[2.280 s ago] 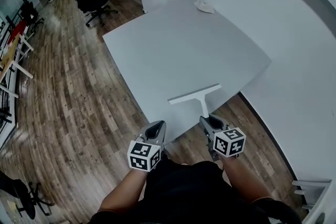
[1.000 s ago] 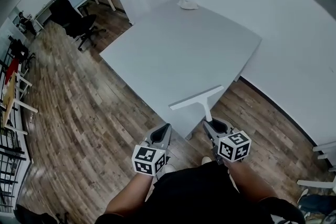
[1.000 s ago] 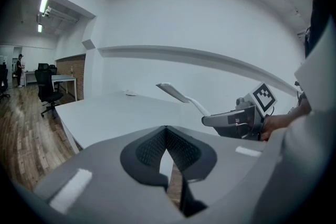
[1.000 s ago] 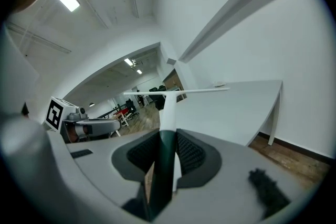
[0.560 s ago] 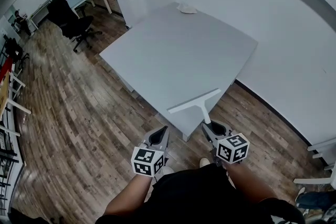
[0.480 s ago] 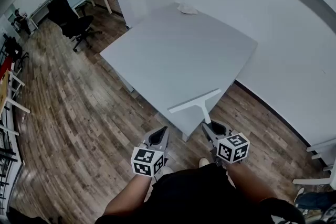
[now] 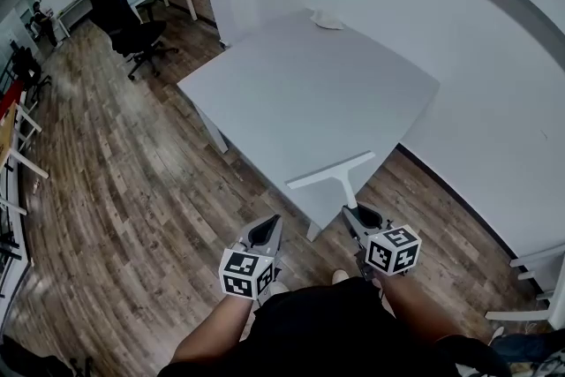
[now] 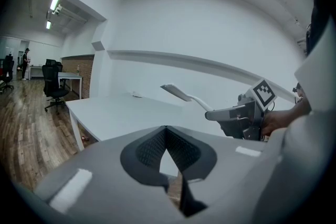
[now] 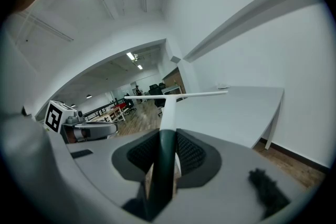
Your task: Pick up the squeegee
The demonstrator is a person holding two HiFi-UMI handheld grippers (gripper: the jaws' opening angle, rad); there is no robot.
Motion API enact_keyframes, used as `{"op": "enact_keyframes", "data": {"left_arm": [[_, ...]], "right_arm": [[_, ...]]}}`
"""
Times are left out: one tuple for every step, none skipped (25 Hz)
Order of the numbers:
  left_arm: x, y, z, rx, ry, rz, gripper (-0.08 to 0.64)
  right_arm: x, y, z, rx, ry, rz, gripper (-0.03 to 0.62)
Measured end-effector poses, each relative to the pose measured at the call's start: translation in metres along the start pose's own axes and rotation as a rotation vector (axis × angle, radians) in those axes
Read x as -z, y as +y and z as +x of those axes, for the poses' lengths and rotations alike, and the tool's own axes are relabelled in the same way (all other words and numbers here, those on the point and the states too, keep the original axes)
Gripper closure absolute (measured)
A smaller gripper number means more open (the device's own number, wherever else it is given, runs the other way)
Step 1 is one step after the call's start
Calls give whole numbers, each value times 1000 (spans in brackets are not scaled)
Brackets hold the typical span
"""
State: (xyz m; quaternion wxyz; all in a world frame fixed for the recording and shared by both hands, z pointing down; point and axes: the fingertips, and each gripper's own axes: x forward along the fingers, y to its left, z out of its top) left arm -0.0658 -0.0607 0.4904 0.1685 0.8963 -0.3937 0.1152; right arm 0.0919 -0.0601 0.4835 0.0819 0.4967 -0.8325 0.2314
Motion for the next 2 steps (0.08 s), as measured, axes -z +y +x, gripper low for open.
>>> {"op": "enact_keyframes", "data": {"left_arm": [[0, 2, -2, -2, -1, 0, 554], [1, 5, -4, -3, -2, 0, 554]], "right_arm": [[0, 2, 2, 0, 1, -1, 492], [0, 4, 3, 0, 1, -2, 492]]}}
